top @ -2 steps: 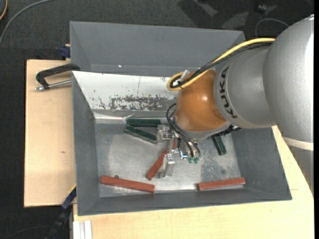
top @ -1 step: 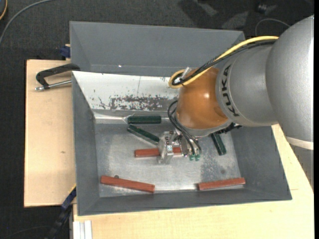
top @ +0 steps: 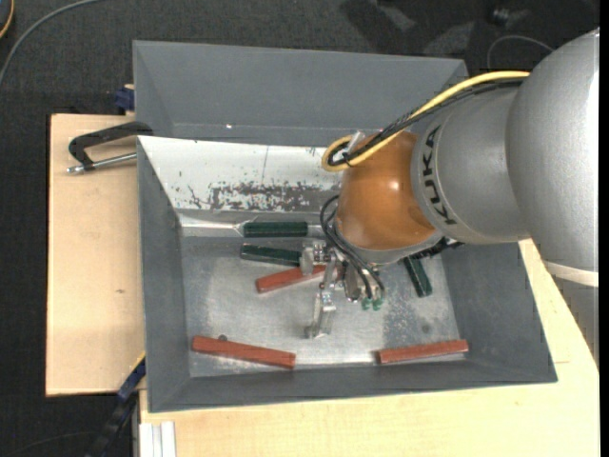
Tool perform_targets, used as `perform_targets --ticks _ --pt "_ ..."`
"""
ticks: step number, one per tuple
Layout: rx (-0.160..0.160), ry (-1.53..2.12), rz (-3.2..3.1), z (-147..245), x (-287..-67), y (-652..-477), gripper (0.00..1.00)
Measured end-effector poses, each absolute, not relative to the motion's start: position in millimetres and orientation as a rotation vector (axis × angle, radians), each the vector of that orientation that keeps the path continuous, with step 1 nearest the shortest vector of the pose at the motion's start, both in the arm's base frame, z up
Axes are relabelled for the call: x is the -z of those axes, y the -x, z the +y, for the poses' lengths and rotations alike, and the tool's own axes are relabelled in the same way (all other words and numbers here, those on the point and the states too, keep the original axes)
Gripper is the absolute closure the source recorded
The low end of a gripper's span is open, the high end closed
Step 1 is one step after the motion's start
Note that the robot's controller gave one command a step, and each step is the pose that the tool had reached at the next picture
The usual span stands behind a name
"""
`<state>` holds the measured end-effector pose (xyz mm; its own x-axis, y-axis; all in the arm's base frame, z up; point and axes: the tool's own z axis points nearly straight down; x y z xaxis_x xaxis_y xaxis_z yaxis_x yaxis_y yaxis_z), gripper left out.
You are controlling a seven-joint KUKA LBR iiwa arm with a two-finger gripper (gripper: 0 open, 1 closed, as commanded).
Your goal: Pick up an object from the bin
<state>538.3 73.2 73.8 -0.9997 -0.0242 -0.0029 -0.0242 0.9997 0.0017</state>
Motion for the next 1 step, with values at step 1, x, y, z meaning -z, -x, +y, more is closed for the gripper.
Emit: perform_targets --ticks 1 --pt "-0.005 -0.164 3.131 95.2 -71.6 -576.2 0.0"
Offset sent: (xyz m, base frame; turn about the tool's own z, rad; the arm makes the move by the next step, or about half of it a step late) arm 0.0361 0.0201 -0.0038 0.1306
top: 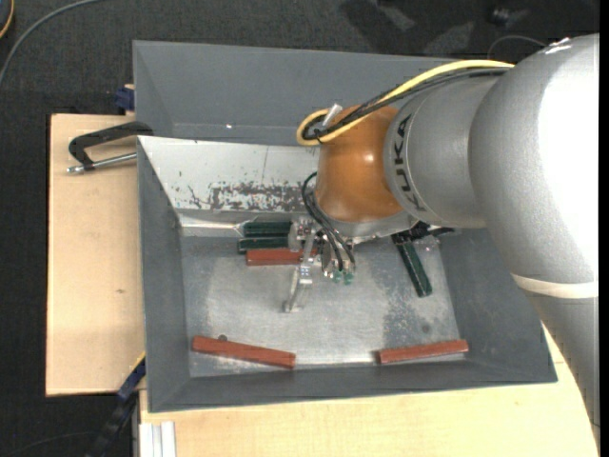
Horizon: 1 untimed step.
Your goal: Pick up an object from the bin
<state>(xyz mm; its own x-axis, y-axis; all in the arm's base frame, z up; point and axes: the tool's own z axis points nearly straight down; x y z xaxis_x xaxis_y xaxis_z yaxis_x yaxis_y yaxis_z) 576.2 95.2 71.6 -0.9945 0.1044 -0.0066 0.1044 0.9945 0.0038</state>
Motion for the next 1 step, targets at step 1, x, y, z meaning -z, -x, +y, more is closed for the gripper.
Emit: perform_targets --ticks 1 --pt "-0.006 -0.165 3.122 94.5 -74.9 -578.8 1.0"
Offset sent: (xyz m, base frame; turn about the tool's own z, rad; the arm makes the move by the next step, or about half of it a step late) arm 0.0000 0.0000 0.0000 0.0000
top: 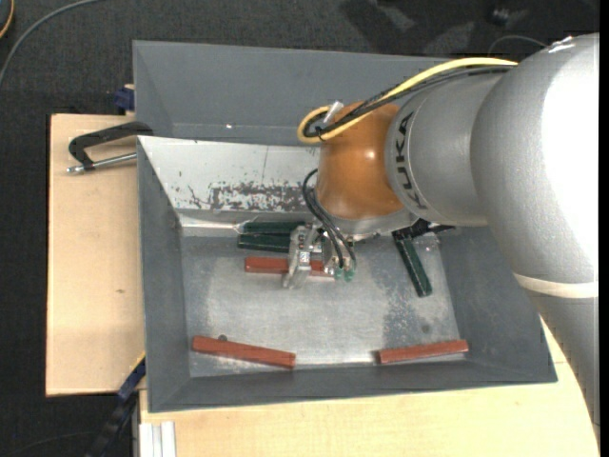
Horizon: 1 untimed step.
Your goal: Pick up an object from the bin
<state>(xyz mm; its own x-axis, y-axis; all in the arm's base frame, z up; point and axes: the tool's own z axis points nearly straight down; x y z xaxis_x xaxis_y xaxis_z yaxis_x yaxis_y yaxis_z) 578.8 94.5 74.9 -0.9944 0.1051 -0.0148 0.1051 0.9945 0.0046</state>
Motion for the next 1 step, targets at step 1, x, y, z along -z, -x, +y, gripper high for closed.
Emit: perform_targets --ticks 1 --pt "0.0 0.385 3.109 -23.3 -73.7 -540.8 1.0"
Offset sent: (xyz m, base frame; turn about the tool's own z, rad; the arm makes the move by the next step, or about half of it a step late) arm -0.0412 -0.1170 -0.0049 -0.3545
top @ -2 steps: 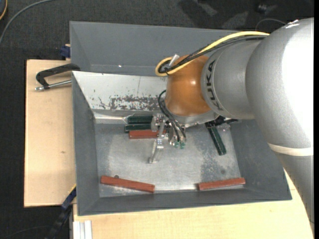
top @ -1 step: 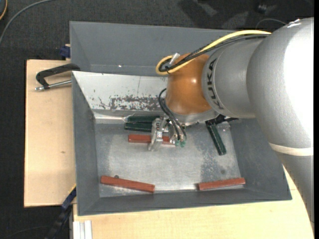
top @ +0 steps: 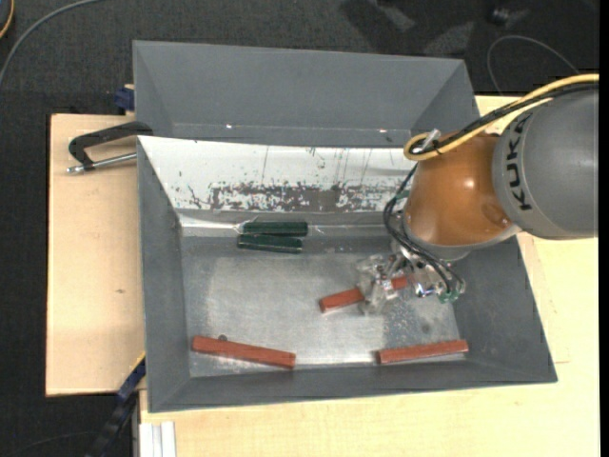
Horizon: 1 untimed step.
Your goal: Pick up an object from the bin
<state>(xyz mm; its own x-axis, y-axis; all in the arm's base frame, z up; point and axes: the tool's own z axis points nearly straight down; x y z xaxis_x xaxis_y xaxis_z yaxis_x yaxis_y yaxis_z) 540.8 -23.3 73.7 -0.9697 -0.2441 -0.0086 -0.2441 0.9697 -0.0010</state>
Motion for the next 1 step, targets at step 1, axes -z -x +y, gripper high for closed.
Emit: perform_targets --ticks 1 --pt "-0.001 0.388 3.115 -21.9 -71.2 -538.9 0.0"
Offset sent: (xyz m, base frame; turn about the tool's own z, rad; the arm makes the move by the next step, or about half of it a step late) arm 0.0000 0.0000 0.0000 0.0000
